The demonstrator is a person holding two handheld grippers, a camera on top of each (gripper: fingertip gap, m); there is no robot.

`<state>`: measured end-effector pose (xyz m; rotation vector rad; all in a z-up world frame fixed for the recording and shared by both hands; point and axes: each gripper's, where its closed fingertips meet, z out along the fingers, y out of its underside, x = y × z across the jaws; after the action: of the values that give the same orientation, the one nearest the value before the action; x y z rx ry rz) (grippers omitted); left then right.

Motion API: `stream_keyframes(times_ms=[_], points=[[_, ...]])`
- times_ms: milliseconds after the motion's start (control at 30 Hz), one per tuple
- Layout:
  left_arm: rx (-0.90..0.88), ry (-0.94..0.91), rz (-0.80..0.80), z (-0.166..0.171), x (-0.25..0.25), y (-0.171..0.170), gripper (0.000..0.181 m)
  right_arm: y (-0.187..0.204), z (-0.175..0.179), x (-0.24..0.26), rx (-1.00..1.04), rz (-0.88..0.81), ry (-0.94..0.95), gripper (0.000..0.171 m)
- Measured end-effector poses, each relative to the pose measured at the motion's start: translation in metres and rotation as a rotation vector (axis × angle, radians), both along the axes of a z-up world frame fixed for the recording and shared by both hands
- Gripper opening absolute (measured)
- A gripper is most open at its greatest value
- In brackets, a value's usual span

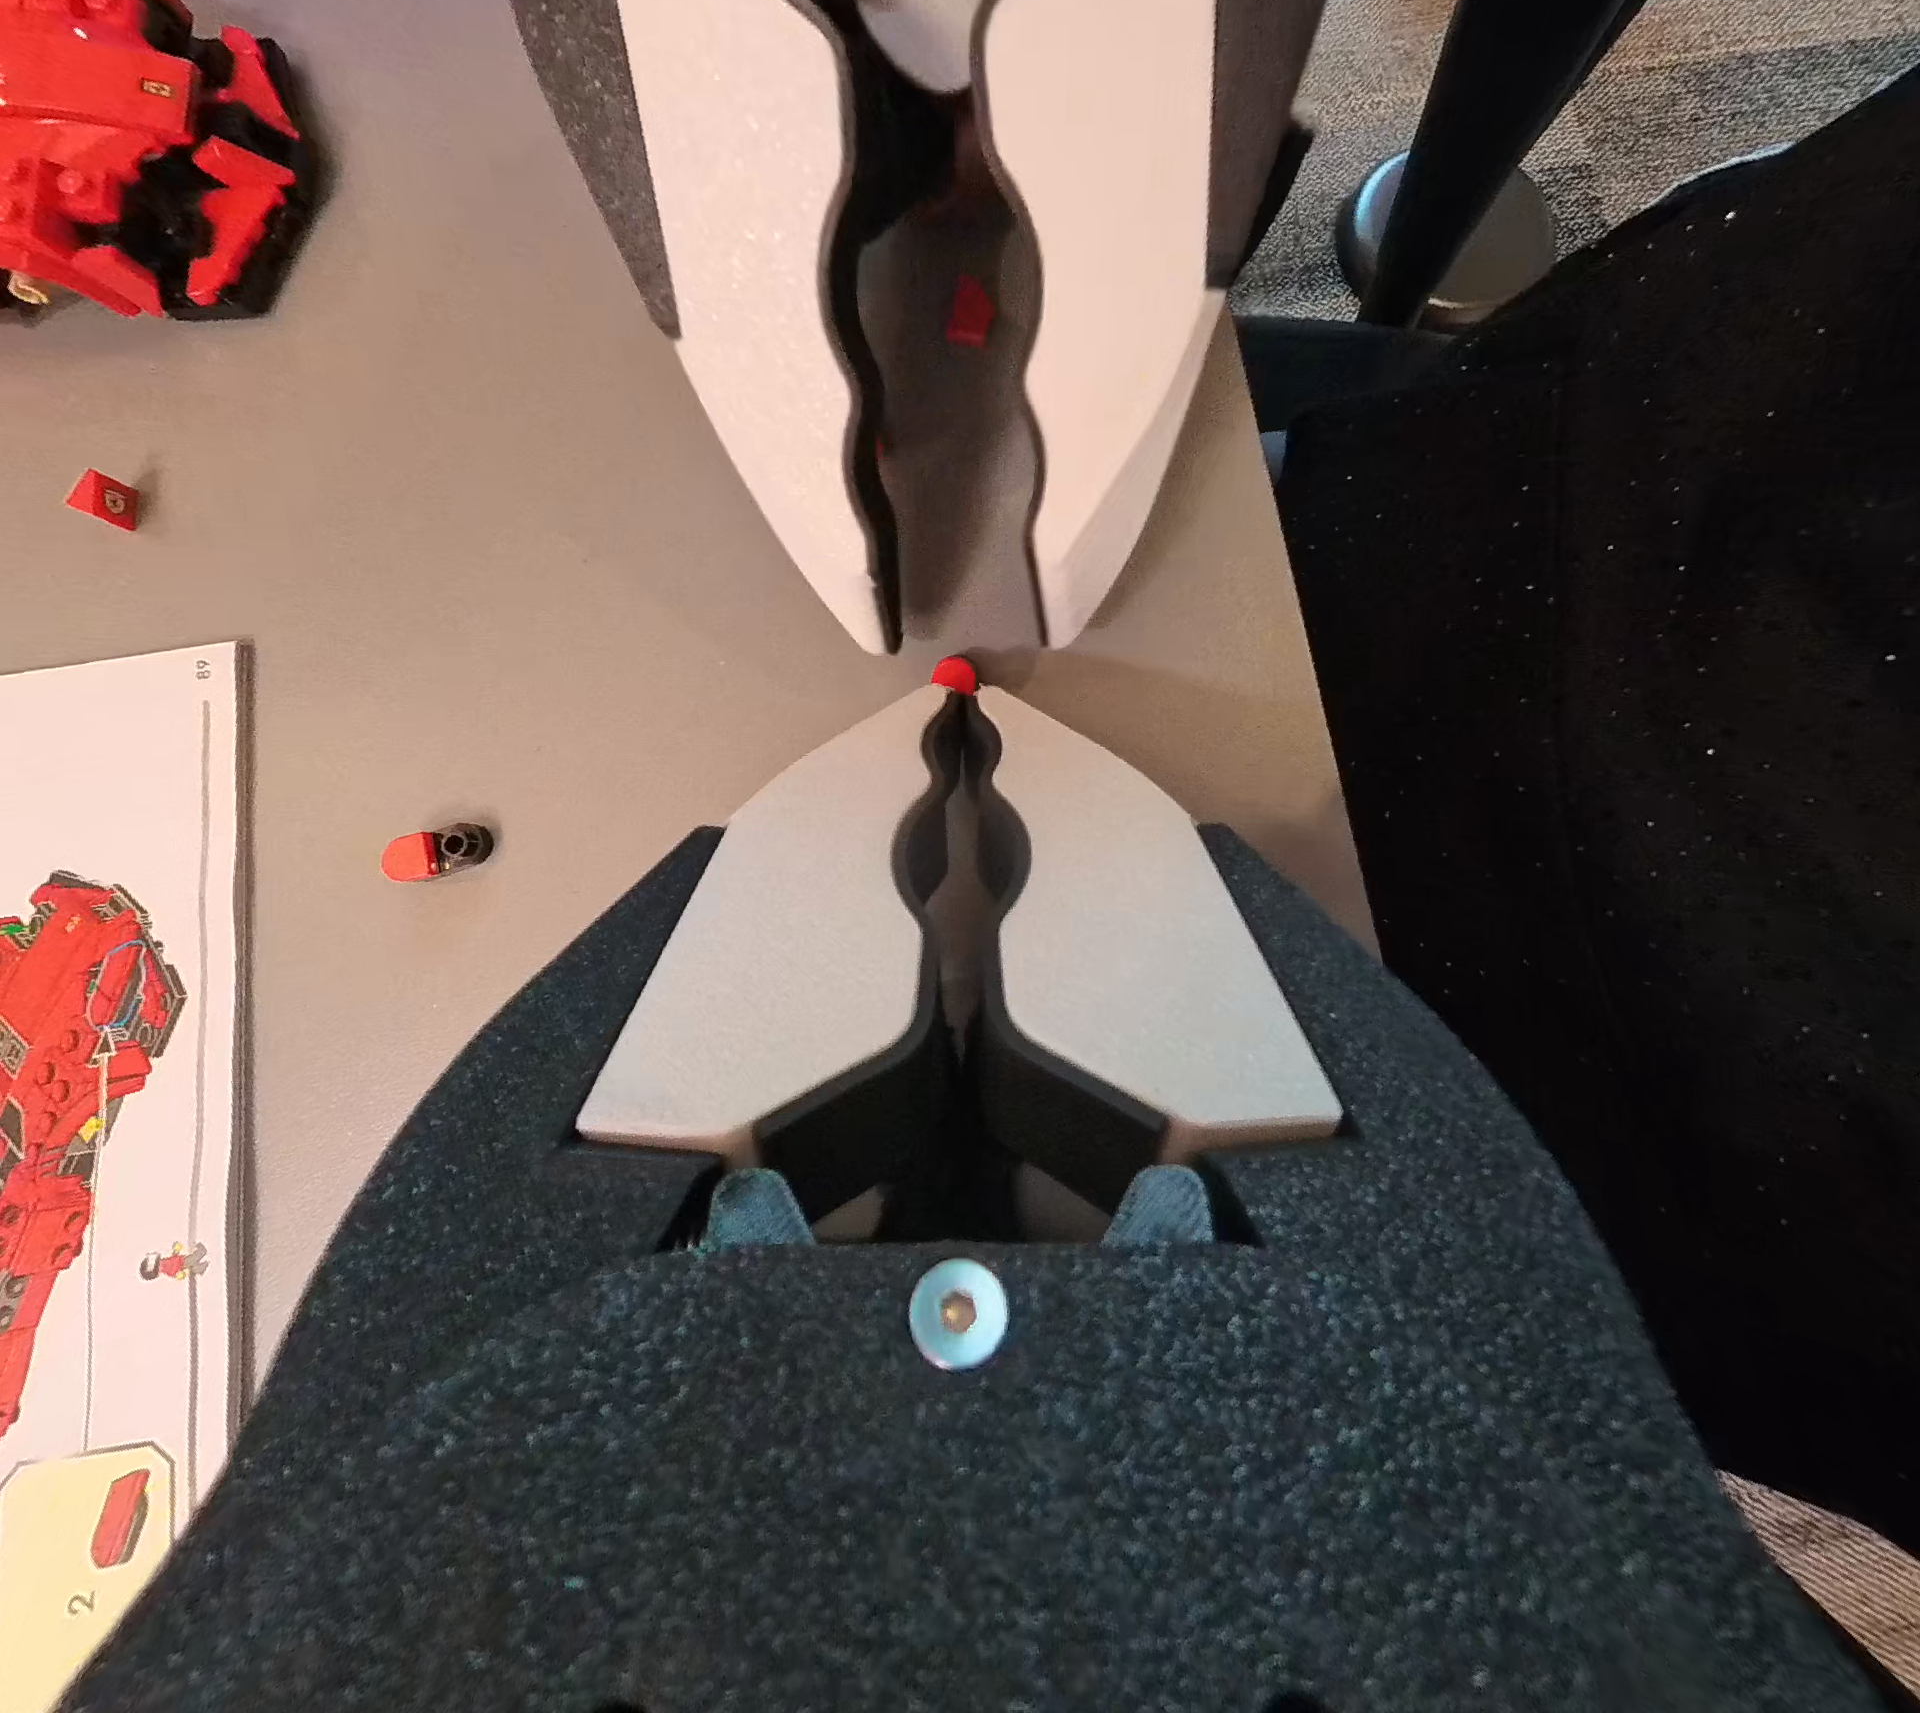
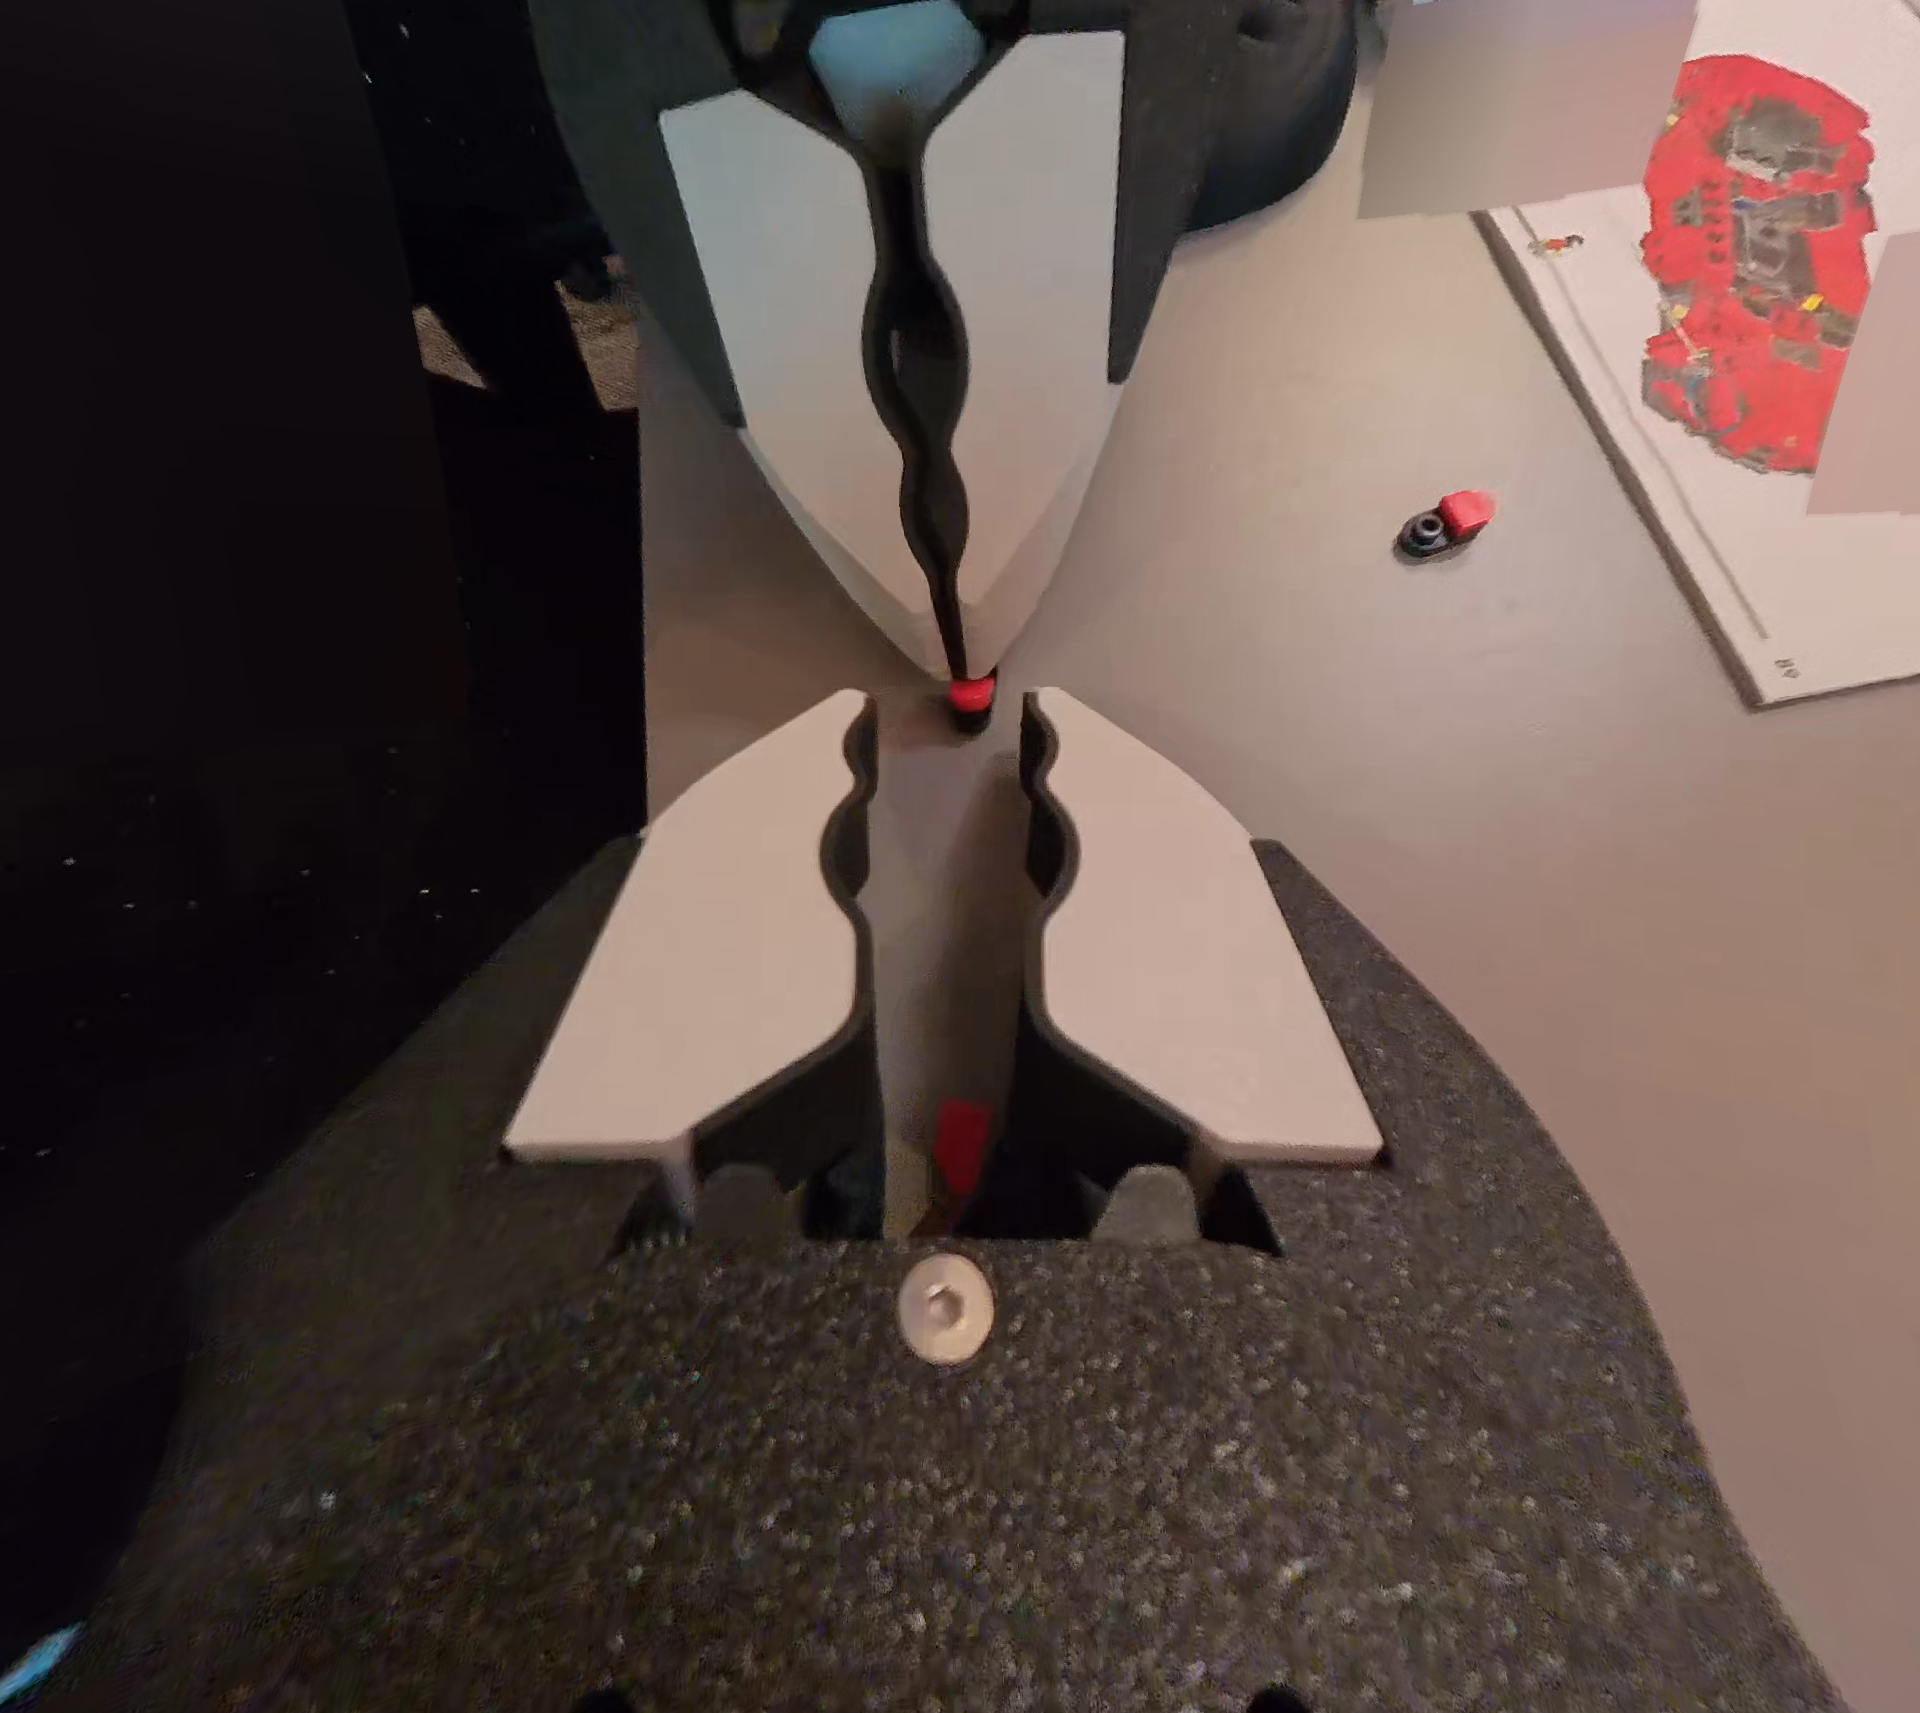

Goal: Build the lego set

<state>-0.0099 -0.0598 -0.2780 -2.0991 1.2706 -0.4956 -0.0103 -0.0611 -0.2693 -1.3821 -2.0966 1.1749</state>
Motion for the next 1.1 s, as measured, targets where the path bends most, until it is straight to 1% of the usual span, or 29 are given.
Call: stream_keyframes(times_ms=[100,233,333,667,933,1100], points=[[-0.001,0.0,-0.001,0.0,0.0,0.0,0.0,0.0,0.003,-0.005,0.038,-0.012,0.042,0.015],[0.005,0.002,-0.001,0.0,0.0,0.0,0.0,-0.001,-0.005,-0.005,0.085,-0.003,-0.001,0.018],[0.004,0.001,-0.001,0.0,0.0,0.0,0.0,0.001,-0.006,-0.006,0.119,-0.016,0.008,0.007],[0.002,-0.006,-0.002,0.001,0.0,-0.001,0.0,0.001,-0.008,-0.005,0.19,-0.022,0.034,0.007],[-0.025,-0.053,0.016,0.004,-0.001,0.001,0.0,0.001,-0.008,-0.004,0.189,-0.017,0.031,0.007],[0.013,-0.03,-0.014,0.005,0.001,0.0,0.0,0.0,-0.008,-0.004,0.18,-0.013,0.027,0.008]])
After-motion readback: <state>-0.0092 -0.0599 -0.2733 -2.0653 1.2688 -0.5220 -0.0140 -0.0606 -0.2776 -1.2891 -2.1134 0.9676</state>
